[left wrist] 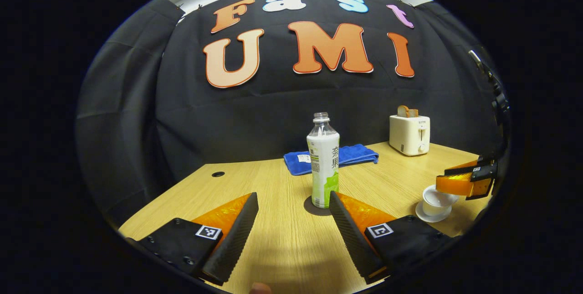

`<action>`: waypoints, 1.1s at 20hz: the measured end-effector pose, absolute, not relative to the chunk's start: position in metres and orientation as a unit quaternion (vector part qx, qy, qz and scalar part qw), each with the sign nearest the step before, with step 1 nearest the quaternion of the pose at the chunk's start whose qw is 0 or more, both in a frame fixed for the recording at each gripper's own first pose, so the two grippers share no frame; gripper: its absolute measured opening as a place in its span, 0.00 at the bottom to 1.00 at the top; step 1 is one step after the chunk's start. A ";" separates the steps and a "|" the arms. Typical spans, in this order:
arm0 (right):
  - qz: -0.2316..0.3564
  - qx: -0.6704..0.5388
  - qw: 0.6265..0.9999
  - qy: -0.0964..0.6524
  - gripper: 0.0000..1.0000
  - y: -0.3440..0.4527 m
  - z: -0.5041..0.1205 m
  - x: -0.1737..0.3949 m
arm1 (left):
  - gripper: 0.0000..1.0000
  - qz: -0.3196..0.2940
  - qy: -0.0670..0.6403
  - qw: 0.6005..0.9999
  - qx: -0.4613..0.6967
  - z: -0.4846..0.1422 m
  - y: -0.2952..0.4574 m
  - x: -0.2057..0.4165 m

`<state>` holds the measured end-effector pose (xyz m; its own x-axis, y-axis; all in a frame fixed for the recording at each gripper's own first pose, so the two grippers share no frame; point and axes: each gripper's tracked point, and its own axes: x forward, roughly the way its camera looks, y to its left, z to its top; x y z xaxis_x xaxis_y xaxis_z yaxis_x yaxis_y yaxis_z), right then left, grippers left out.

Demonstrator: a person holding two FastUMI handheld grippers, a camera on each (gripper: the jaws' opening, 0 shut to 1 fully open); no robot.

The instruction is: Open the teacup lid with one hand, grasp the water bottle and pour water into the teacup with the other hand; after pouring, place the water bottle on the coaster and then close the teacup lid.

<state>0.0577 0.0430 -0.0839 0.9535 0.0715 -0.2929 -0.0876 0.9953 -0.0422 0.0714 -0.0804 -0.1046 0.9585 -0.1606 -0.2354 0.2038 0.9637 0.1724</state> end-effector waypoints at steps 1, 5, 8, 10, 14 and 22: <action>0.037 -0.033 0.989 0.140 0.47 0.040 -0.077 0.055 | 1.00 -0.092 0.108 0.985 0.098 -0.103 -0.081 0.070; 0.032 -0.038 0.992 0.112 0.86 0.036 -0.055 0.039 | 1.00 -0.095 0.104 0.985 0.097 -0.092 -0.084 0.060; 0.026 -0.043 0.994 0.098 0.97 0.031 -0.048 0.029 | 0.96 -0.094 0.099 0.986 0.092 -0.084 -0.084 0.057; 0.022 -0.044 0.995 0.092 0.97 0.027 -0.047 0.024 | 1.00 -0.090 0.094 0.987 0.090 -0.078 -0.081 0.054; 0.020 -0.035 0.995 0.088 0.97 0.022 -0.047 0.019 | 1.00 -0.082 0.091 0.988 0.090 -0.075 -0.080 0.051; 0.003 -0.026 0.996 0.080 0.97 0.003 -0.038 0.015 | 1.00 -0.084 0.101 0.990 0.055 -0.086 -0.083 0.045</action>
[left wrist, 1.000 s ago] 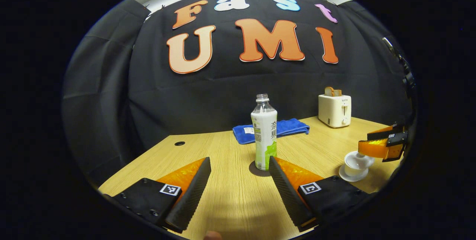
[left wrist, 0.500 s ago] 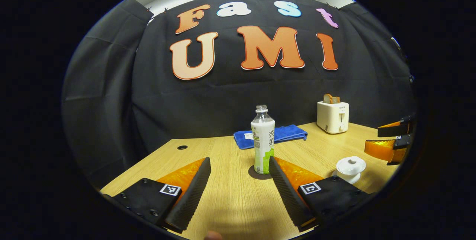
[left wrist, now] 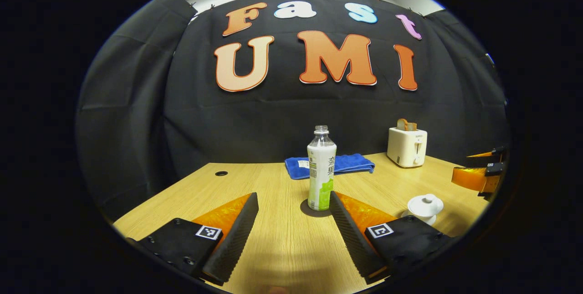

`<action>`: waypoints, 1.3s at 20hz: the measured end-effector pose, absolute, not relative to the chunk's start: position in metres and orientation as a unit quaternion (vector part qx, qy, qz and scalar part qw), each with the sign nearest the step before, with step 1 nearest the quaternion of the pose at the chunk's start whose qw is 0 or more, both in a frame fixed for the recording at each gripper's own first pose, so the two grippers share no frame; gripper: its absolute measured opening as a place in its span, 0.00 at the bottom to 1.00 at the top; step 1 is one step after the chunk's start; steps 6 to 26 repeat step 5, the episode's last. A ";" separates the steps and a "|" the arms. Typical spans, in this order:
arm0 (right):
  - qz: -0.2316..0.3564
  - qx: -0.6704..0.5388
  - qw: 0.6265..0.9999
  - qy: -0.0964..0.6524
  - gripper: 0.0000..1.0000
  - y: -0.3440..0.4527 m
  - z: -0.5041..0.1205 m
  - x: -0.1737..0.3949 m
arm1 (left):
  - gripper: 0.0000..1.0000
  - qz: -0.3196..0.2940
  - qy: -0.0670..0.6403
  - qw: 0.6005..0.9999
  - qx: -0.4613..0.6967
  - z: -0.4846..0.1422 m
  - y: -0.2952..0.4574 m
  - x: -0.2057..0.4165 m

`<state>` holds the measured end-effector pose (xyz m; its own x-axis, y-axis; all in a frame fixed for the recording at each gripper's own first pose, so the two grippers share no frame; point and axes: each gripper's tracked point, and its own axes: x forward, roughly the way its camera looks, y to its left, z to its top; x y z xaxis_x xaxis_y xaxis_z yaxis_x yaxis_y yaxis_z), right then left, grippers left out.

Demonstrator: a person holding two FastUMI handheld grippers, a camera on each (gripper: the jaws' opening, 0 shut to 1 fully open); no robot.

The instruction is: Open the teacup lid with one hand, grasp the water bottle and pour water into the teacup with the other hand; after pouring, place the water bottle on the coaster and then close the teacup lid.

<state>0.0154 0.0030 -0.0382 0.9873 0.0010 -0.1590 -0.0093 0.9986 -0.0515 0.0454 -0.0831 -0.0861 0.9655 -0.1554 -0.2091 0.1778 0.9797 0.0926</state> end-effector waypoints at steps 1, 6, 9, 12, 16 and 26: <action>0.002 -0.024 0.996 0.080 0.97 0.002 -0.039 0.015 | 1.00 -0.083 0.100 0.990 0.058 -0.085 -0.082 0.044; -0.002 -0.019 0.997 0.078 0.97 -0.003 -0.035 0.014 | 1.00 -0.079 0.086 0.991 0.067 -0.077 -0.084 0.042; -0.002 -0.019 0.997 0.078 0.97 -0.003 -0.035 0.014 | 1.00 -0.079 0.086 0.991 0.067 -0.077 -0.084 0.042; -0.002 -0.019 0.997 0.078 0.97 -0.003 -0.035 0.014 | 1.00 -0.079 0.086 0.991 0.067 -0.077 -0.084 0.042; -0.002 -0.019 0.997 0.078 0.97 -0.003 -0.035 0.014 | 1.00 -0.079 0.086 0.991 0.067 -0.077 -0.084 0.042; -0.002 -0.019 0.997 0.078 0.97 -0.003 -0.035 0.014 | 1.00 -0.079 0.086 0.991 0.067 -0.077 -0.084 0.042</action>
